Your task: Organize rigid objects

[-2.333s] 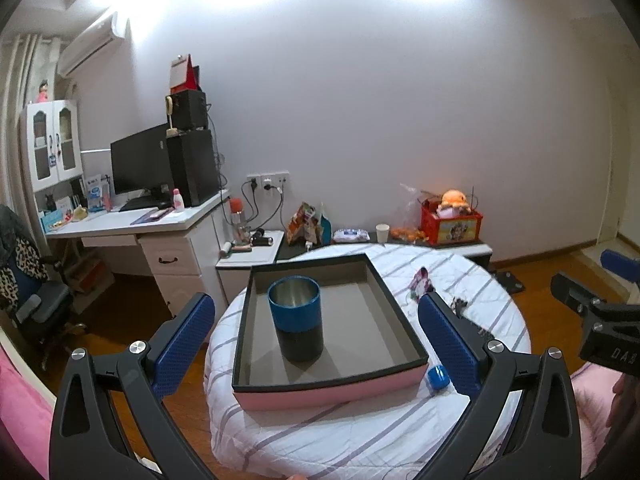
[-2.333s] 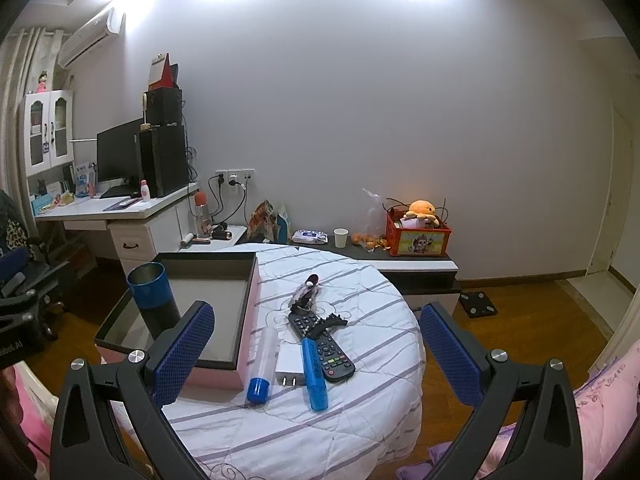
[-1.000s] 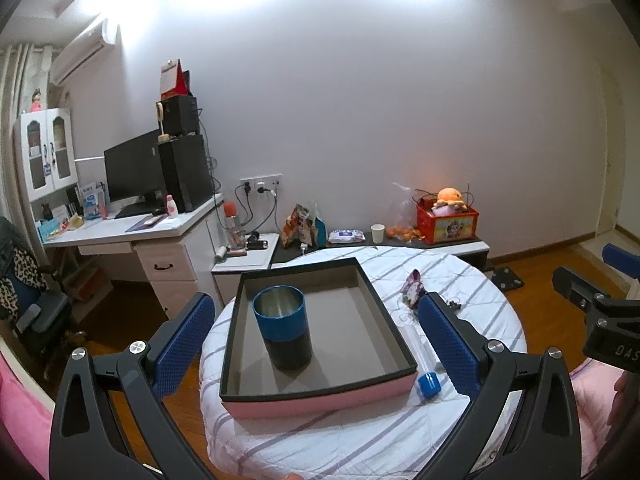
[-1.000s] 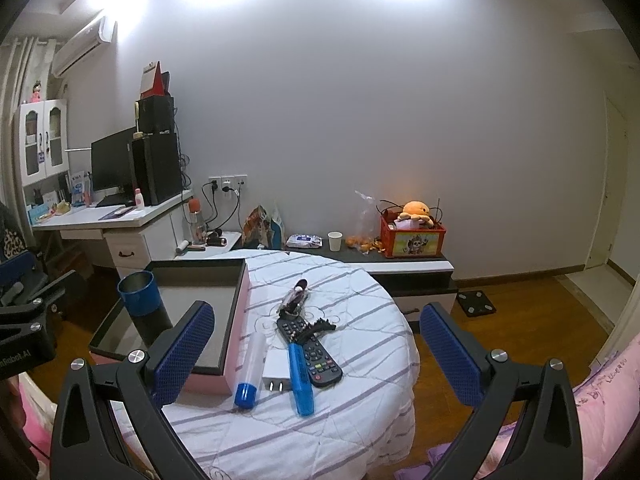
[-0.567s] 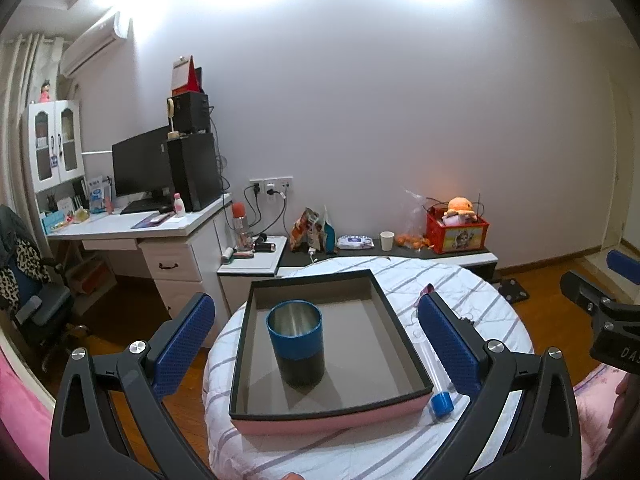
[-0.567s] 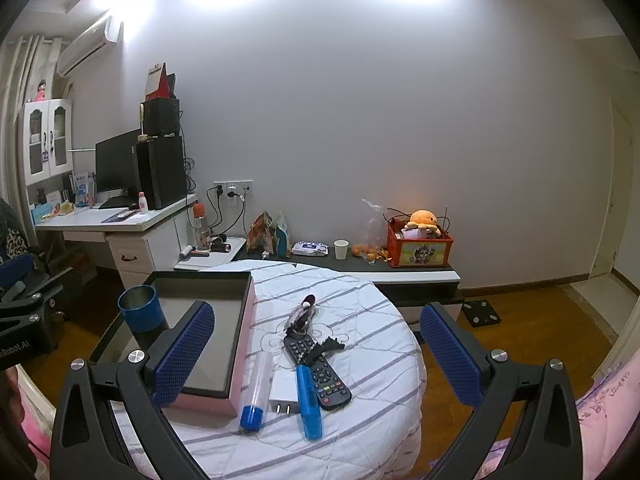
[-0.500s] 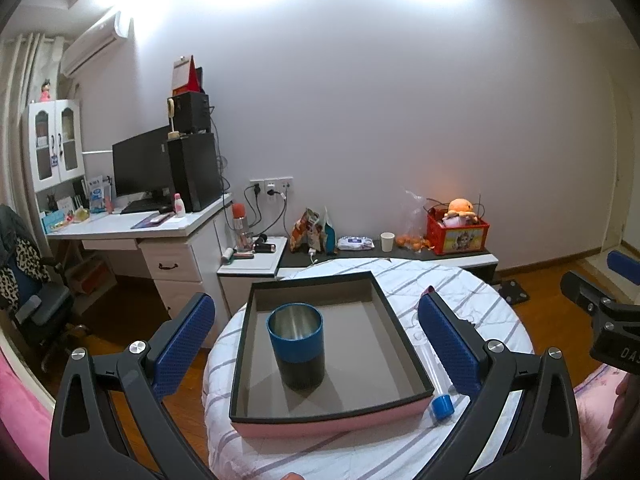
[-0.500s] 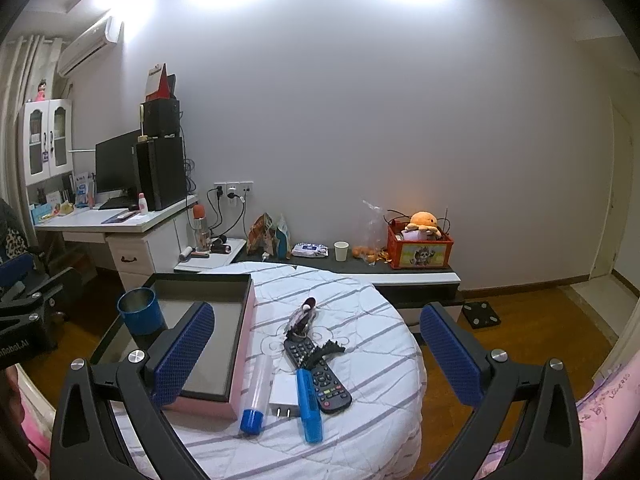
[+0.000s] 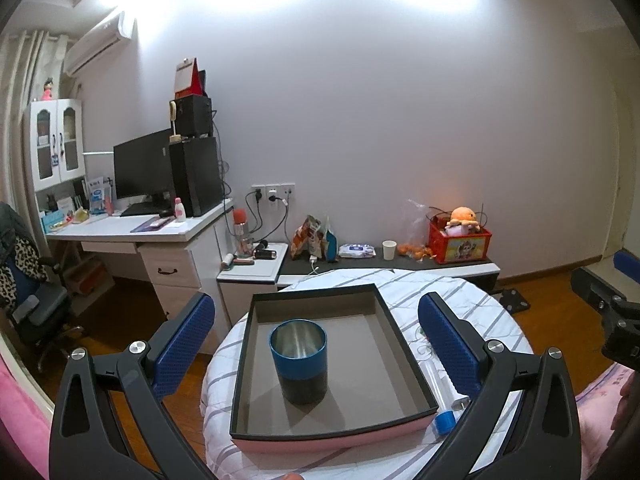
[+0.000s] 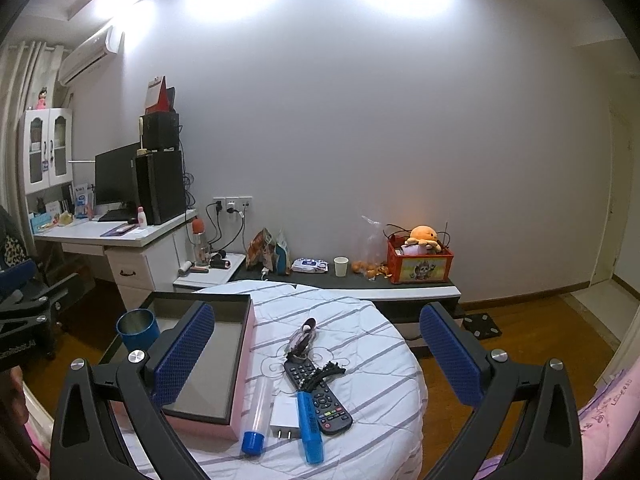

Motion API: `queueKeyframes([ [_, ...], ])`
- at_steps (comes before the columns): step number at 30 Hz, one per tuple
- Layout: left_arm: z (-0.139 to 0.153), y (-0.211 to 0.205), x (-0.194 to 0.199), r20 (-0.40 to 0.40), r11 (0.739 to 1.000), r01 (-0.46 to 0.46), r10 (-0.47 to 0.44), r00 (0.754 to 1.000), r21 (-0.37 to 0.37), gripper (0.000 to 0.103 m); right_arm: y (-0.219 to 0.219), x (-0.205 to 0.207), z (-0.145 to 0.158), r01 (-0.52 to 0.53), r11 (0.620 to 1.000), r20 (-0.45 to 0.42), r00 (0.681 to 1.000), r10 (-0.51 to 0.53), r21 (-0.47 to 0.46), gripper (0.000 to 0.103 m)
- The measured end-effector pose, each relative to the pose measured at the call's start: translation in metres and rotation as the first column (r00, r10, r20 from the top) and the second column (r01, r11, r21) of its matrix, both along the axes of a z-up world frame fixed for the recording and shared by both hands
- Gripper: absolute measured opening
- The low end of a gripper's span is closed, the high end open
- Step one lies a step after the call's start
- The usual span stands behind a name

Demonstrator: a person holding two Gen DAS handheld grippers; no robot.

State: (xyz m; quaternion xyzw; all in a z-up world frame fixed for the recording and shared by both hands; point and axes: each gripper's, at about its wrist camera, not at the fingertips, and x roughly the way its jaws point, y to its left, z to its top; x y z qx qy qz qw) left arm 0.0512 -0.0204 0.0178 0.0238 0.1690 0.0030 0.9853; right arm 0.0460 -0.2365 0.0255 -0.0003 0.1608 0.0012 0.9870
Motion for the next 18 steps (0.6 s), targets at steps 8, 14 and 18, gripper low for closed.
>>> queueKeyframes([
  [8,-0.0007,-0.0011,0.0013,-0.004,1.0,0.009,-0.009,1.0,0.001,0.103,0.0002,0.002,0.0,0.001,1.0,-0.008,1.0,-0.001,-0.007,0.103],
  [14,0.0006,-0.0024,0.002,-0.006,1.0,0.018,-0.018,1.0,0.005,0.103,-0.0002,0.0006,-0.0026,0.004,1.0,-0.012,1.0,-0.004,-0.007,0.103],
  [18,0.0004,-0.0029,0.0026,-0.007,1.0,0.02,-0.02,1.0,0.004,0.103,-0.0011,-0.001,-0.0034,0.007,1.0,-0.014,1.0,-0.008,-0.007,0.103],
])
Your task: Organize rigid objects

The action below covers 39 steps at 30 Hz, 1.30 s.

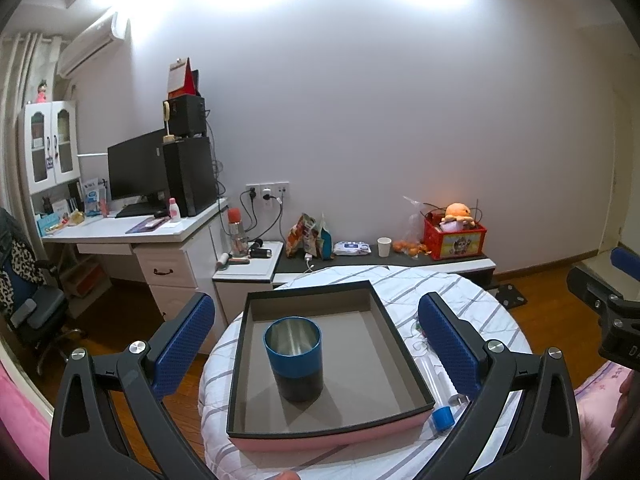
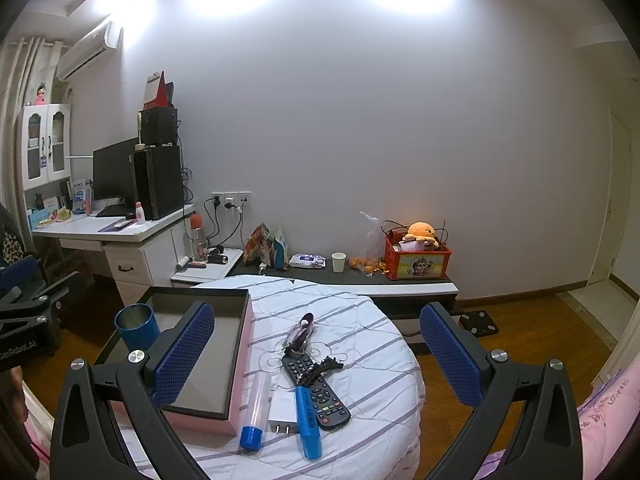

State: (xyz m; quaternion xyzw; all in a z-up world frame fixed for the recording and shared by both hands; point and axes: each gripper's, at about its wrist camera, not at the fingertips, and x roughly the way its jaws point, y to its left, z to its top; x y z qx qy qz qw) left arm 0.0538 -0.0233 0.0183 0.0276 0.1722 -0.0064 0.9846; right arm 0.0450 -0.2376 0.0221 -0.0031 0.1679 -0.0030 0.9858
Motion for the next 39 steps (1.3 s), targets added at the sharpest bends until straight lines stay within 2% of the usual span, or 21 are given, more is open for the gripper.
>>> queueKeyframes([
  [11,-0.006,0.002,0.0,-0.01,1.0,-0.009,0.009,1.0,0.009,0.103,-0.002,-0.001,-0.003,0.006,1.0,-0.011,1.0,-0.006,-0.002,0.103],
  [16,-0.022,0.016,0.002,-0.042,0.999,-0.042,0.043,0.998,0.028,0.103,-0.004,0.005,-0.012,0.013,1.0,-0.041,0.999,-0.013,-0.003,0.103],
  [21,-0.047,0.043,0.01,-0.111,0.993,-0.104,0.109,0.988,0.047,0.103,-0.007,0.021,-0.03,0.02,1.0,-0.102,0.995,-0.02,-0.001,0.103],
  [23,-0.058,0.053,0.016,-0.147,0.99,-0.135,0.141,0.979,0.052,0.103,-0.007,0.028,-0.038,0.019,1.0,-0.124,0.992,-0.02,-0.003,0.103],
  [30,-0.096,0.075,0.04,-0.268,0.986,-0.15,0.164,0.949,0.074,0.103,-0.001,0.05,-0.057,-0.001,1.0,-0.187,0.982,-0.002,-0.014,0.103],
  [36,-0.123,0.093,0.063,-0.36,0.985,-0.164,0.172,0.917,0.052,0.102,0.002,0.067,-0.068,-0.011,1.0,-0.221,0.975,0.006,-0.019,0.103],
  [37,-0.125,0.093,0.065,-0.367,0.985,-0.168,0.173,0.914,0.047,0.1,0.003,0.07,-0.071,-0.012,1.0,-0.231,0.973,0.007,-0.018,0.103],
  [39,-0.132,0.098,0.071,-0.388,0.986,-0.163,0.163,0.907,0.033,0.087,0.003,0.075,-0.075,-0.013,1.0,-0.245,0.969,0.007,-0.021,0.103],
])
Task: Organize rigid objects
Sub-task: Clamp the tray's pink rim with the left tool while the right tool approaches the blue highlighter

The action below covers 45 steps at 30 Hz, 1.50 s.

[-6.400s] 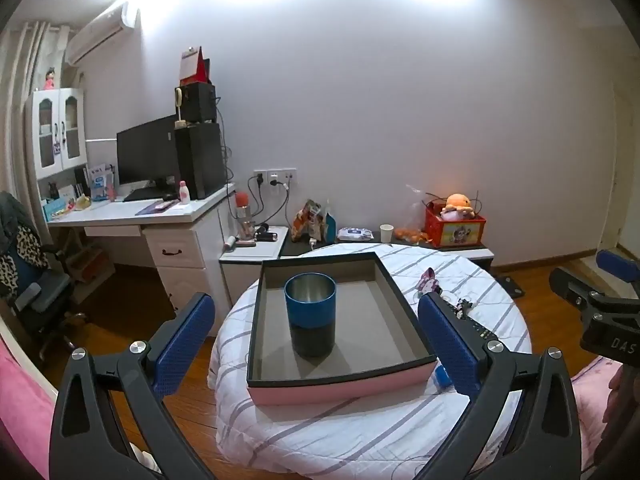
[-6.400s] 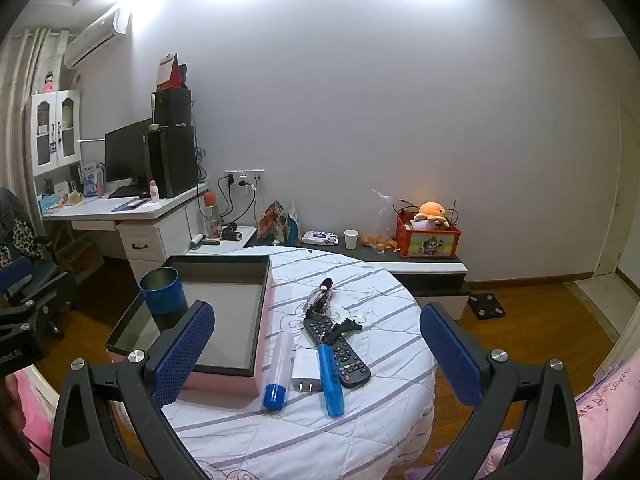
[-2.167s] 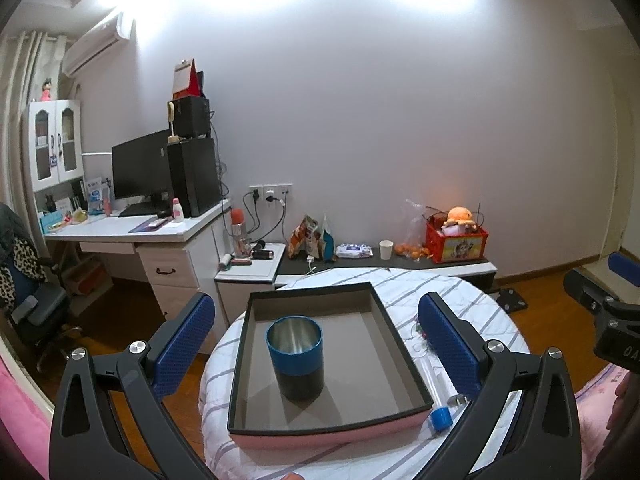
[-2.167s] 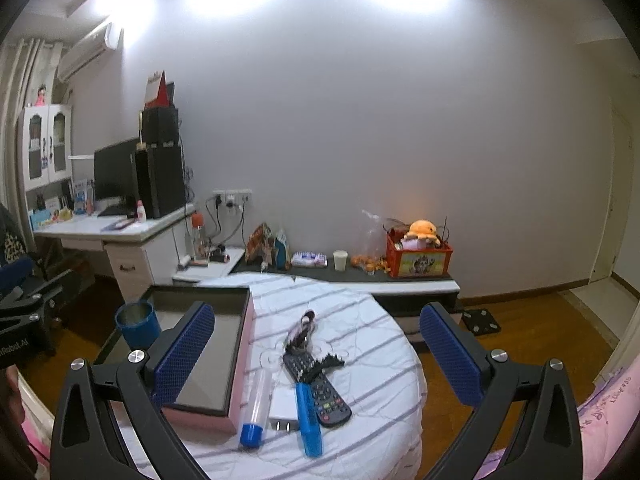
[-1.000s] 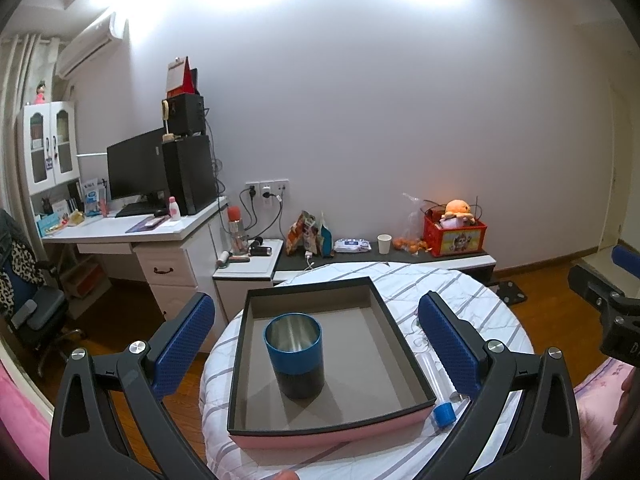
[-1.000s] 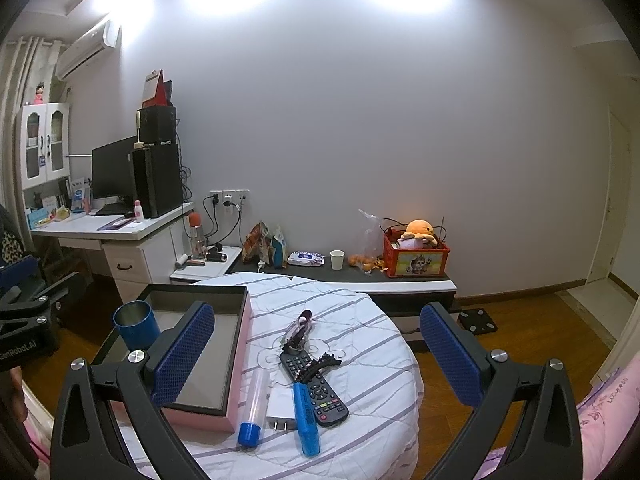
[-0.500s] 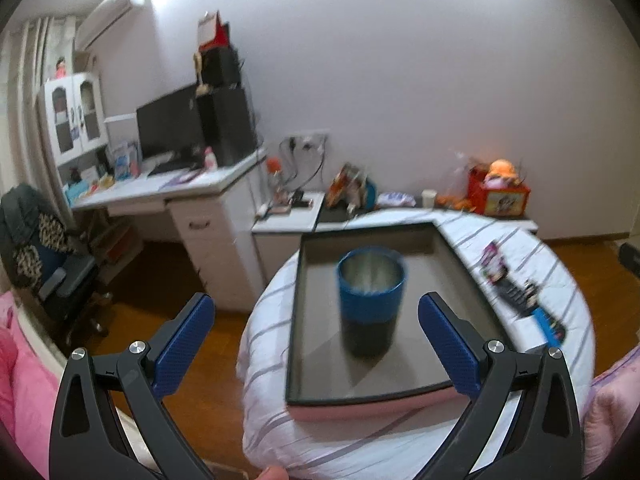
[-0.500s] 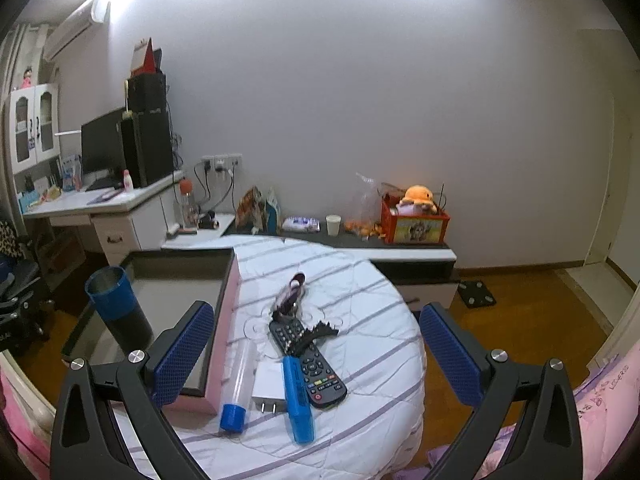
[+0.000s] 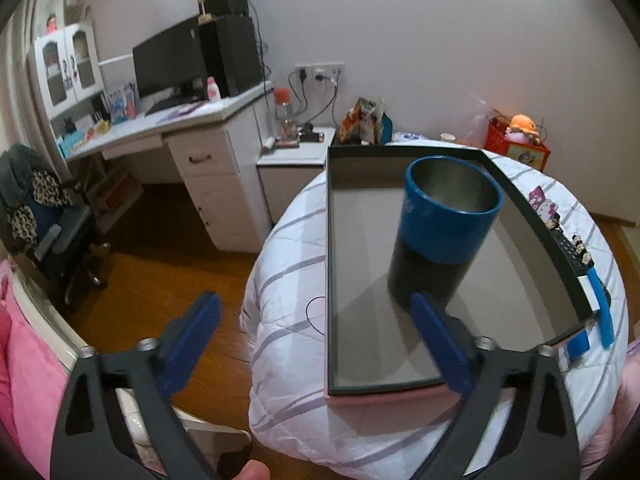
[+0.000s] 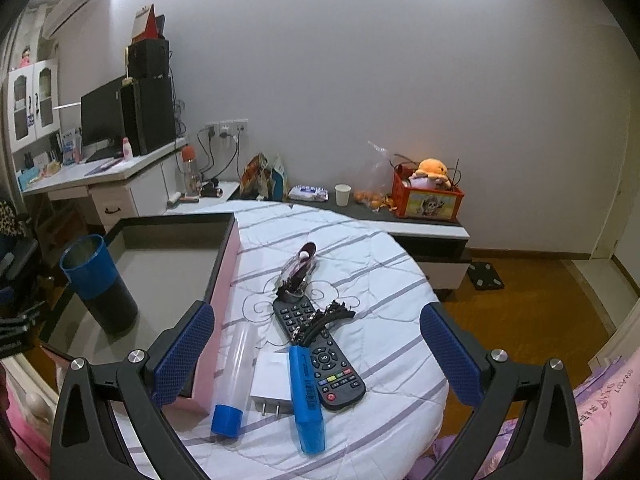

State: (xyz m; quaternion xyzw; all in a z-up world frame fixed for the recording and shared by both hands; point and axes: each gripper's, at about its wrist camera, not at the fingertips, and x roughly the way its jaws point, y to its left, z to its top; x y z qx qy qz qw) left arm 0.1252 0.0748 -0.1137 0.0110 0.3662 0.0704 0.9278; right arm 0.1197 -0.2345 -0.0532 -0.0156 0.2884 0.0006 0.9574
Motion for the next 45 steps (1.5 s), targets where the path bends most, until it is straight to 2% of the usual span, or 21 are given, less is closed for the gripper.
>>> queueKeyframes([
  [3,-0.015,0.003,0.013,-0.065,1.0,0.008,-0.009,0.998,-0.012,0.069,0.0,0.008,-0.008,0.002,1.0,-0.029,1.0,-0.002,-0.003,0.103],
  [4,-0.02,0.003,0.016,-0.081,1.0,0.012,-0.013,0.997,-0.014,0.066,-0.001,0.011,-0.01,0.003,1.0,-0.037,0.999,-0.003,-0.002,0.103],
  [8,-0.035,0.002,0.026,-0.139,0.999,0.027,-0.031,0.99,-0.034,0.032,-0.005,0.022,-0.022,0.012,1.0,-0.079,0.997,-0.012,-0.002,0.103],
  [9,-0.037,0.001,0.027,-0.148,0.999,0.034,-0.04,0.988,-0.041,0.027,-0.007,0.025,-0.025,0.014,1.0,-0.089,0.996,-0.014,-0.002,0.103],
  [11,-0.038,-0.001,0.029,-0.152,0.998,0.044,-0.051,0.987,-0.048,0.024,-0.011,0.031,-0.033,0.021,1.0,-0.114,0.993,-0.021,0.0,0.103],
  [12,-0.04,-0.002,0.031,-0.159,0.997,0.053,-0.061,0.985,-0.055,0.017,-0.013,0.033,-0.036,0.024,1.0,-0.123,0.992,-0.024,0.002,0.103],
  [17,-0.04,-0.004,0.036,-0.161,0.997,0.051,-0.059,0.985,-0.055,0.014,-0.026,0.045,-0.059,0.055,0.999,-0.197,0.979,-0.054,-0.001,0.103],
  [21,-0.039,-0.003,0.038,-0.163,0.997,0.05,-0.058,0.985,-0.051,0.012,-0.033,0.046,-0.069,0.053,0.999,-0.225,0.973,-0.052,-0.002,0.103],
  [32,-0.041,-0.003,0.042,-0.165,0.999,0.04,-0.044,0.985,-0.029,0.01,-0.022,0.017,-0.084,-0.091,0.996,-0.253,0.963,0.093,0.02,0.103],
  [36,-0.042,-0.003,0.041,-0.169,0.999,0.04,-0.044,0.985,-0.032,0.011,-0.018,0.016,-0.091,-0.102,0.994,-0.273,0.956,0.105,0.023,0.1],
  [37,-0.042,-0.003,0.04,-0.171,0.999,0.04,-0.045,0.984,-0.032,0.011,-0.018,0.016,-0.092,-0.101,0.995,-0.273,0.956,0.104,0.025,0.097],
  [38,-0.042,-0.004,0.04,-0.172,0.999,0.039,-0.044,0.984,-0.031,0.011,-0.019,0.016,-0.094,-0.098,0.995,-0.275,0.956,0.103,0.032,0.081],
  [40,-0.042,-0.004,0.04,-0.173,0.999,0.038,-0.043,0.984,-0.034,0.011,-0.019,0.016,-0.095,-0.109,0.992,-0.28,0.952,0.121,0.06,0.063],
  [45,-0.042,-0.004,0.039,-0.173,0.999,0.037,-0.043,0.984,-0.036,0.011,-0.016,0.013,-0.097,-0.109,0.993,-0.291,0.949,0.118,0.047,0.063],
])
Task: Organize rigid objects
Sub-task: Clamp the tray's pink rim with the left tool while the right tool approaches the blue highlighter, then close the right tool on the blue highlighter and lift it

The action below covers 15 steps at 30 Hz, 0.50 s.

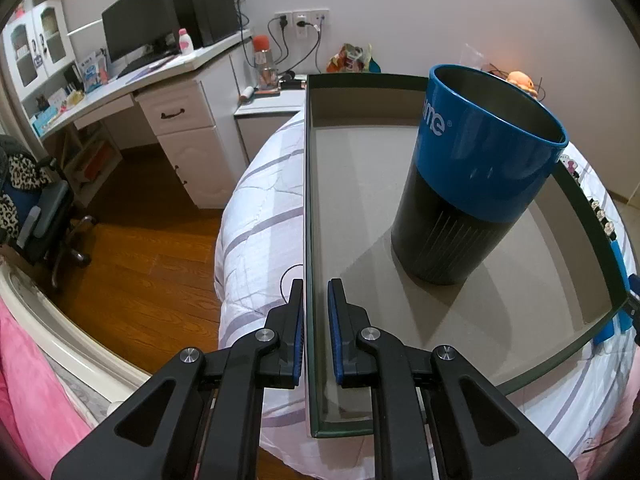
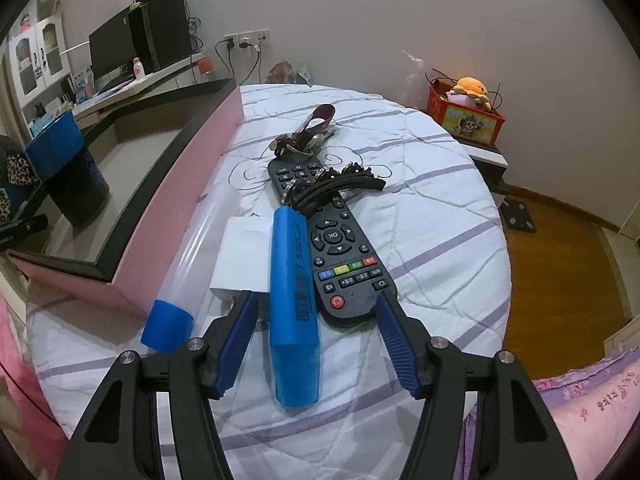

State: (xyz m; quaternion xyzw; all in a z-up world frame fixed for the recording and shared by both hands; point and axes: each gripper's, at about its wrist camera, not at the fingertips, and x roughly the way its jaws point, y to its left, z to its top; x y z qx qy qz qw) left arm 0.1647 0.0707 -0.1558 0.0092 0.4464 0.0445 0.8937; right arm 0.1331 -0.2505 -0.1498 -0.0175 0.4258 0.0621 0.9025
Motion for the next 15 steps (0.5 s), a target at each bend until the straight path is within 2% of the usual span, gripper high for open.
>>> queueKeyframes([
  [3,0.0005,-0.0003,-0.0007,0.0,1.0,0.001,-0.001,1.0,-0.002,0.011,-0.0011,-0.002,-0.0011,0.006,1.0,-0.007,1.0,-0.006,0.0,0.059],
  [4,0.0009,-0.0002,-0.0011,0.0,1.0,0.002,-0.002,1.0,-0.002,0.011,-0.0009,-0.0042,-0.0004,0.007,1.0,-0.001,1.0,-0.007,-0.003,0.047],
  [5,0.0008,0.0,-0.0021,0.002,1.0,0.003,-0.003,1.0,-0.004,0.011,-0.001,-0.0051,-0.0001,0.006,1.0,0.002,1.0,-0.006,-0.008,0.039],
  [9,0.0015,-0.0003,-0.0039,0.003,1.0,0.003,-0.003,1.0,-0.008,0.011,-0.0024,-0.008,-0.0027,-0.005,1.0,-0.021,1.0,0.005,-0.001,0.036],
  [15,0.0018,-0.0002,-0.0053,0.006,1.0,0.007,-0.007,1.0,-0.011,0.011,0.0029,-0.0061,-0.0037,0.001,0.999,-0.023,1.0,-0.002,-0.042,0.036],
])
